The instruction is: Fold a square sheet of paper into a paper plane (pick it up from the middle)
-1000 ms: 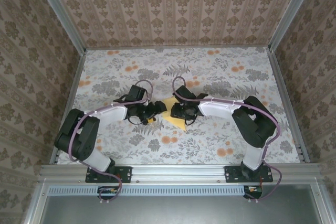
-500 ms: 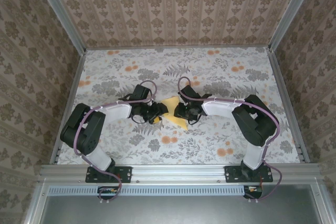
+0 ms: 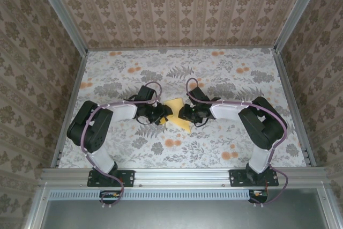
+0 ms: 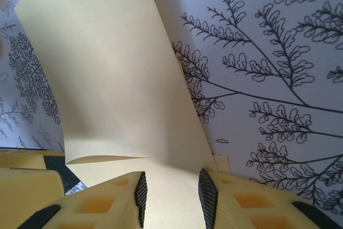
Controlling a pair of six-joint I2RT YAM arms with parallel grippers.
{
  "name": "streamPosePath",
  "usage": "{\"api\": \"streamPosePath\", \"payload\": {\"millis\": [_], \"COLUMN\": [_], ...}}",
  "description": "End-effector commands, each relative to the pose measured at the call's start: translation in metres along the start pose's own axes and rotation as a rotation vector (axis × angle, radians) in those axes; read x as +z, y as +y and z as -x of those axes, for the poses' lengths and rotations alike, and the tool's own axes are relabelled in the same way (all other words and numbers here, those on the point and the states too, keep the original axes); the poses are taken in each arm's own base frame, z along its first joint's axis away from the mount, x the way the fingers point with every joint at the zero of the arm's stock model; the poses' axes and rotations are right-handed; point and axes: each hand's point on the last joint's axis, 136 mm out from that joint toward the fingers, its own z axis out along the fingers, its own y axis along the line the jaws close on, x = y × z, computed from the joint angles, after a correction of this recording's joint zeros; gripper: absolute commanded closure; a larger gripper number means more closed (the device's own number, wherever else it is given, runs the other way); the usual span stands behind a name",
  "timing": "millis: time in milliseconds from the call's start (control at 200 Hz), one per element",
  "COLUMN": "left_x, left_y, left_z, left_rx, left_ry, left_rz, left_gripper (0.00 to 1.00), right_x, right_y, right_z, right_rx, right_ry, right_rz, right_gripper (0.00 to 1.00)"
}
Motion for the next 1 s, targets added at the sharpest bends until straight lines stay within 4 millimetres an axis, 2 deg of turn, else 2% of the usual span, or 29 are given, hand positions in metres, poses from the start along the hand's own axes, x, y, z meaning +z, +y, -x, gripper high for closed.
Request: {"api": "streamPosePath", "payload": {"millis": [0, 220, 420, 545, 610, 790, 995], "left_x": [0.003, 0.002, 0.000, 0.001, 0.001, 0.001, 0.000], "left_y": [-0.007, -0.014, -0.028, -0.034, -0.034, -0.033, -0.037], "left_z": [0.004, 0.010, 0.020, 0.016, 0.015, 0.010, 0.008], "left_rx": [-0.001, 0.010, 0.055, 0.067, 0.071, 0.075, 0.065], "left_ry": [0.006, -0.011, -0.051, -0.023, -0.019, -0.003, 0.004], "left_rz": [-0.013, -0.063, -0.119, -0.153, -0.156, -0.136, -0.114], "left_gripper": [0.57, 0.60, 0.71, 0.75, 0.81, 0.97, 1.00], "right_x": [0.005, 0.006, 0.000, -0.003, -0.004, -0.020, -0.041], "right_y": [-0.021, -0.020, -0.012, -0.005, -0.004, 0.008, 0.018], "right_z": [-0.010, -0.010, -0.007, -0.006, -0.007, 0.001, 0.006], "right_rx": [0.038, 0.028, -0.082, -0.180, -0.224, -0.353, -0.516], "right_ry": [0.031, 0.034, 0.001, 0.001, 0.001, -0.053, -0.153], "right_rz": [-0.049, -0.037, 0.024, 0.046, 0.049, 0.075, 0.110], "right_gripper": [0.64, 0.63, 0.62, 0.58, 0.54, 0.46, 0.40]}}
